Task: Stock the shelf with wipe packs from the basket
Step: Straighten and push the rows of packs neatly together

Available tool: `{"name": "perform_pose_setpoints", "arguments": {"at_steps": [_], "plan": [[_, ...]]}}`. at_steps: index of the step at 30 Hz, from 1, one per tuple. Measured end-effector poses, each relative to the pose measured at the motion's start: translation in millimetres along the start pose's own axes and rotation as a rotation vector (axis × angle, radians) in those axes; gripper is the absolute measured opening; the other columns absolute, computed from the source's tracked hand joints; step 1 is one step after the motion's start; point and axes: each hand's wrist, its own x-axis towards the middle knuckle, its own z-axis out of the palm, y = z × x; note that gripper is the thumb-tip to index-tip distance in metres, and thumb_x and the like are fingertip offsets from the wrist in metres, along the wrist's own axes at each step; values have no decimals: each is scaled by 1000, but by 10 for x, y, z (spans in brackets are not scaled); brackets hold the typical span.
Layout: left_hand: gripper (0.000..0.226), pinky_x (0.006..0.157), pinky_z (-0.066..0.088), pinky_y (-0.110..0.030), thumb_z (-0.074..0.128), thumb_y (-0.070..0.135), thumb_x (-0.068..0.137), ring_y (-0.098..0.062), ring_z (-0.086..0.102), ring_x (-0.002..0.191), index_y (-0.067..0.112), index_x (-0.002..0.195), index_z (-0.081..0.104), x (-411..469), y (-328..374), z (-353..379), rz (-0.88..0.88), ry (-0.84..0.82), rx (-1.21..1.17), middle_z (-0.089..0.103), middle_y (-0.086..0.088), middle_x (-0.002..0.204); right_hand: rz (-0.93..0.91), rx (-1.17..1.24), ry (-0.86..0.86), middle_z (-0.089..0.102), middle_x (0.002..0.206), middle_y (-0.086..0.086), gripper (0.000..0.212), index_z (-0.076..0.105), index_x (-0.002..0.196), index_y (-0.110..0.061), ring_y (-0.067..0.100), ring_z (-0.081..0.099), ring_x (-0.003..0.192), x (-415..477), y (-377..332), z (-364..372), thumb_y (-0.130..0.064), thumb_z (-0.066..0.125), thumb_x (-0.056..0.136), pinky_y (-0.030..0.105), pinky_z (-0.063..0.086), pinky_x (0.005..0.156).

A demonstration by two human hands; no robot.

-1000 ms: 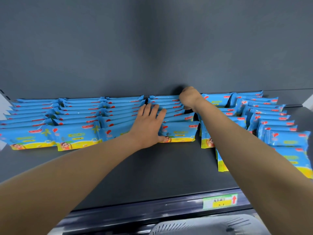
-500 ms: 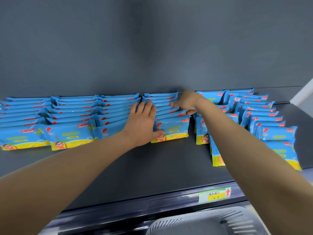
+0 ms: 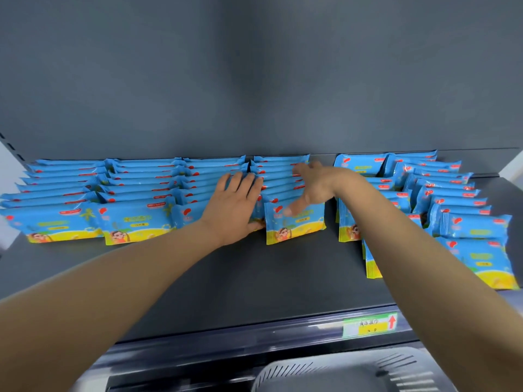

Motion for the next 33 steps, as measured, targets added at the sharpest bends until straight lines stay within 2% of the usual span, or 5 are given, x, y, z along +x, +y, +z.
{"name": "perform_pose_setpoints", "arguments": {"at_steps": [4,11,21,24,33], "plan": [[92,115,7,-42,56,52,77,-27,19,138,9,145,13,-36,-37,-15,0,-17,-55,22,-10,149,-12,-219,99,20,142,5,109,15,144,-21,33,29,129,-4,-39,207,-39,83,62,47,43,98],[101,115,7,-45,62,51,74,-29,14,139,5,146,7,-212,-124,-24,-56,-85,32,15,-13,151,-32,-347,251,30,132,6,105,21,139,-20,30,33,123,69,-4,325,-53,79,58,43,44,88],[107,114,8,-46,75,43,70,-28,19,138,13,146,6,-273,-273,-57,-8,-128,107,18,-7,152,-34,-269,415,35,125,8,91,28,131,-15,30,44,114,14,-17,446,-57,73,65,42,48,82],[107,114,7,-47,73,45,71,-28,16,140,15,146,4,-310,-273,-48,-34,-131,72,16,-6,153,68,-242,427,34,125,10,97,25,131,-13,31,47,111,-50,-14,480,-61,73,62,39,47,83],[91,114,7,-46,64,27,81,-29,14,140,10,147,3,-375,-254,-51,-56,-98,59,15,-9,153,104,-121,405,33,125,17,91,24,132,-5,35,60,99,-70,-72,503,-30,82,67,36,50,76]]}}
